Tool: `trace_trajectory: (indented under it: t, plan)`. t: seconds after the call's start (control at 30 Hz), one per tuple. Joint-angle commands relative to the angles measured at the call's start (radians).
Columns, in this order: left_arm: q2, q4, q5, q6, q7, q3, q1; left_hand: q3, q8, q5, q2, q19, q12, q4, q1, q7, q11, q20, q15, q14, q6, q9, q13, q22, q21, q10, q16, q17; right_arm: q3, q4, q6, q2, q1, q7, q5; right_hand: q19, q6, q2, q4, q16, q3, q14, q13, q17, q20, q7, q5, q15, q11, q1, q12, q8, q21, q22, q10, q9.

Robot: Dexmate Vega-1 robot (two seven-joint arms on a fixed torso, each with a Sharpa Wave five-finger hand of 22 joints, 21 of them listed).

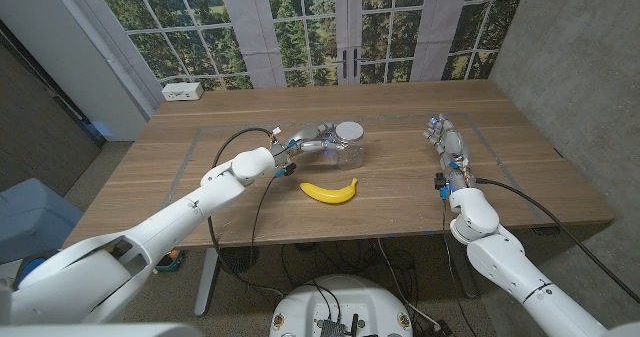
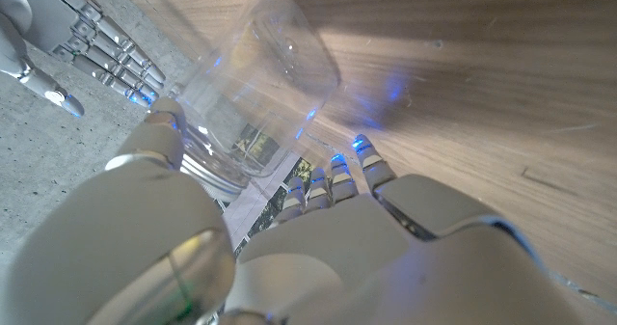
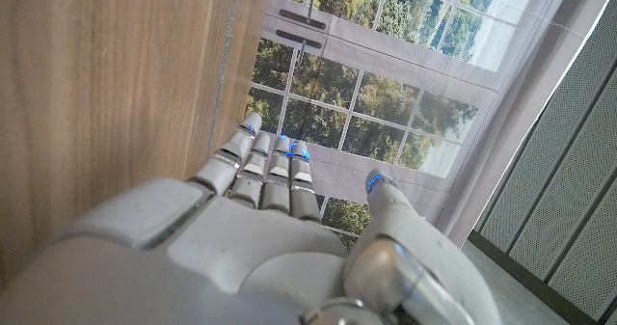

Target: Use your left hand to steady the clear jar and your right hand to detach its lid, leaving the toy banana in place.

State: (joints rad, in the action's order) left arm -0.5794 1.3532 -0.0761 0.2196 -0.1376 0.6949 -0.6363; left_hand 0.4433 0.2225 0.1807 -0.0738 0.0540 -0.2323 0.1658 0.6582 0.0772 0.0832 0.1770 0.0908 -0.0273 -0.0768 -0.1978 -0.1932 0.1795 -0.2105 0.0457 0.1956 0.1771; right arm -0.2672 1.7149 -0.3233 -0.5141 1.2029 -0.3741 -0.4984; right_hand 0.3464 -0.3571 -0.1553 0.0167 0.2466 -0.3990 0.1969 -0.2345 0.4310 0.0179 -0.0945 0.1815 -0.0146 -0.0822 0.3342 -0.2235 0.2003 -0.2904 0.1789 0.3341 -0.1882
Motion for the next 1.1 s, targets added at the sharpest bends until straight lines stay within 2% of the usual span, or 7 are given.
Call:
trace_trajectory:
  t: [0.03,0.2,0.3,0.5,0.63,1.0,1.1]
  plan:
    - [0.0,0.051,0.05,-0.027,0.118,-0.017,-0.035,0.009,0.002,0.006,0.016,0.014,-0.005,0.0,0.004,0.007,-0.004,0.004,-0.003,-0.017,0.002,-0.003,-0.002,0.001,-0.002,-0.009,0.007,0.003,0.011,0.004,-0.016,0.001,0.011,0.005,0.002,0.005,-0.009,-0.004,0.006,0.001,-0.002,0.004,-0.003,0.003,0.006,0.001,-0.003,-0.002,-0.004,-0.005,0.0,0.002,0.001,0.004,0.008,-0.004]
    - [0.003,0.073,0.057,-0.068,0.127,-0.012,-0.039,0.0,0.002,0.001,-0.002,0.024,-0.007,0.001,-0.002,0.006,-0.006,0.022,-0.008,-0.035,0.009,-0.003,-0.002,0.0,-0.002,-0.024,0.01,0.003,0.014,0.01,-0.018,0.0,0.015,0.004,0.004,0.005,-0.01,-0.004,0.007,0.0,-0.002,0.004,-0.003,0.002,0.007,0.001,-0.003,-0.003,-0.005,-0.007,0.0,0.001,0.002,0.004,0.008,-0.004]
    - [0.007,0.08,0.064,-0.083,0.139,-0.01,-0.039,0.023,0.013,0.011,0.035,0.055,-0.011,0.003,0.029,0.009,-0.013,0.014,-0.016,-0.066,0.044,-0.004,-0.002,0.001,-0.009,-0.051,0.013,0.003,0.017,0.014,-0.025,0.0,0.022,0.001,0.01,0.007,-0.011,-0.004,0.008,0.001,-0.001,0.006,-0.003,0.002,0.009,0.0,-0.003,-0.003,-0.006,-0.009,-0.001,0.002,0.002,0.004,0.01,-0.004]
    - [-0.002,0.051,0.039,-0.092,-0.016,0.032,0.027,0.027,0.021,0.011,0.033,0.058,-0.017,0.009,0.046,-0.005,-0.049,0.005,-0.032,-0.079,0.075,-0.003,-0.002,0.0,-0.004,-0.081,0.009,0.002,0.024,0.019,-0.048,0.007,0.038,-0.006,0.019,0.01,-0.015,-0.004,0.009,0.002,0.0,0.01,-0.003,0.002,0.01,-0.001,-0.003,-0.002,-0.008,-0.012,-0.002,0.003,0.002,0.004,0.015,-0.004]
    - [0.002,0.031,0.017,-0.098,-0.098,0.052,0.06,0.011,0.01,0.002,0.002,0.04,-0.001,0.005,0.031,-0.011,-0.041,0.001,-0.019,-0.056,0.062,-0.003,-0.002,0.001,0.007,-0.055,-0.003,0.003,0.027,0.017,-0.064,0.01,0.044,-0.005,0.028,0.015,-0.022,-0.004,0.009,0.004,0.001,0.016,-0.002,0.001,0.01,-0.003,-0.003,0.0,-0.01,-0.015,-0.005,0.006,0.002,0.004,0.022,-0.004]
    - [0.025,-0.003,-0.021,-0.047,-0.091,0.039,0.057,-0.003,0.014,-0.003,-0.017,0.034,-0.001,-0.003,0.009,-0.032,-0.044,0.001,-0.019,-0.056,0.087,-0.003,-0.003,0.001,0.01,-0.063,-0.003,0.004,0.037,0.018,-0.073,0.01,0.052,0.002,0.03,0.019,-0.026,-0.004,0.011,0.006,0.002,0.021,-0.002,0.0,0.01,-0.004,-0.003,-0.002,-0.011,-0.019,-0.006,0.006,0.002,0.004,0.027,-0.004]
    - [0.032,-0.004,-0.025,-0.039,-0.053,0.026,0.041,0.003,0.04,0.003,0.005,0.054,-0.019,-0.006,0.011,-0.042,-0.078,-0.004,-0.036,-0.091,0.169,-0.005,-0.003,0.002,0.004,-0.129,0.007,0.004,0.039,0.014,-0.076,0.012,0.052,0.004,0.027,0.02,-0.027,-0.004,0.012,0.006,0.002,0.022,-0.002,0.0,0.01,-0.003,-0.003,-0.001,-0.01,-0.02,-0.005,0.006,0.003,0.004,0.027,-0.004]
